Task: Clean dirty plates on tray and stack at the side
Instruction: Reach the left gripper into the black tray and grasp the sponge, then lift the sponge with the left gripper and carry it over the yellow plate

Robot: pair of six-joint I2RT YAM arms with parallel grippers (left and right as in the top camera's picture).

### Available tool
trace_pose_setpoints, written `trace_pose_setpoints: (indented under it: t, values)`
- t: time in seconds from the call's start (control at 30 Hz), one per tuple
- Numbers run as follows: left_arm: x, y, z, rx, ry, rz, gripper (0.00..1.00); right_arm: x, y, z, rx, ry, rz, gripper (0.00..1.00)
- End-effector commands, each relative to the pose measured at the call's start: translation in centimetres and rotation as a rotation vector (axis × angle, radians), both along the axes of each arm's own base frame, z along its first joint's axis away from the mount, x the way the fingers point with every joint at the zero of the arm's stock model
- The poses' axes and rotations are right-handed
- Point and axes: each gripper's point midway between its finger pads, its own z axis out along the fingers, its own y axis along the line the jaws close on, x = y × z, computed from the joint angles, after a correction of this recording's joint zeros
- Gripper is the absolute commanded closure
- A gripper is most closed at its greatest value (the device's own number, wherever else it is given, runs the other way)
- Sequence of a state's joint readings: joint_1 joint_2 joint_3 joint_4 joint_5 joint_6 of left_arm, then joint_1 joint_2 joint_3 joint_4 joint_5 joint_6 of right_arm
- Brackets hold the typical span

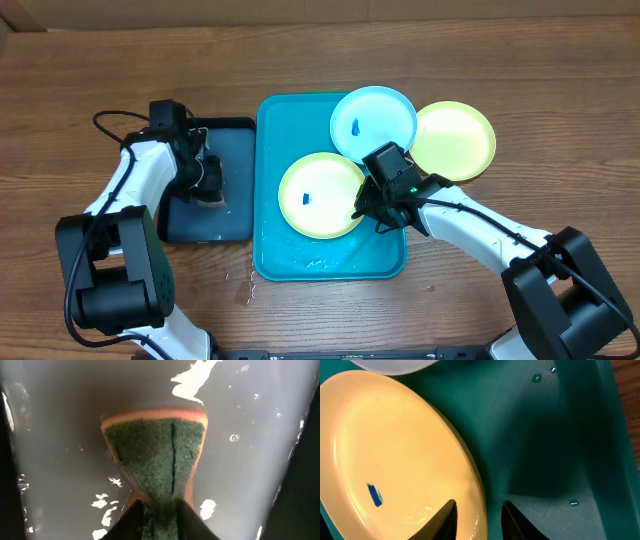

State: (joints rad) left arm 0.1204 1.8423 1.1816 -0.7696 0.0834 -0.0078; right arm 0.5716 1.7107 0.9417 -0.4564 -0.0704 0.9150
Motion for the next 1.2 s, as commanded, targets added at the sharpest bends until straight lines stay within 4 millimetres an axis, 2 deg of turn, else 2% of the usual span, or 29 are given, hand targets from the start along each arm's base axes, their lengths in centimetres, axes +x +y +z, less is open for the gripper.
trace_pose_setpoints:
  t: [0.0,0.33,0.5,0.63,0.8,0.83,1.0,1.17]
  values:
    - [1.06,-0.02,1.13,-0.013,-0.042,0.008,0.75,0.0,-0.14,-0.23,-0.01,-0.004,-0.001,0.69]
    - [0.95,0.08,0.87,-0.006,-0.041,0.008,0.81,0.01,-0.15,-0.23,-0.01,-0.004,-0.001,0.68]
    - [1.07,0.08,0.83,-0.006,-0.047,0.008,0.84,0.1,-0.23,-0.23,-0.015,-0.009,-0.004,0.58]
    - [1.38,0.11,0.89,-0.004,-0.06,0.008,0.94,0.15,-0.2,-0.21,-0.013,-0.011,-0.004,0.58]
    - [1.42,0.11,0.9,-0.005,-0.061,0.008,0.96,0.37,-0.13,-0.11,-0.011,-0.021,-0.005,0.59]
    - [1.43,0.12,0.9,-0.004,-0.062,0.008,0.96,0.47,-0.18,-0.1,-0.014,-0.026,-0.007,0.59]
    - [1.42,0.14,0.92,0.001,-0.063,-0.01,0.96,0.89,-0.25,0.03,-0.019,-0.045,-0.014,0.79]
    - [1.46,0.14,1.0,0.001,-0.066,-0.011,0.96,0.76,-0.23,-0.02,-0.021,-0.042,-0.012,0.85]
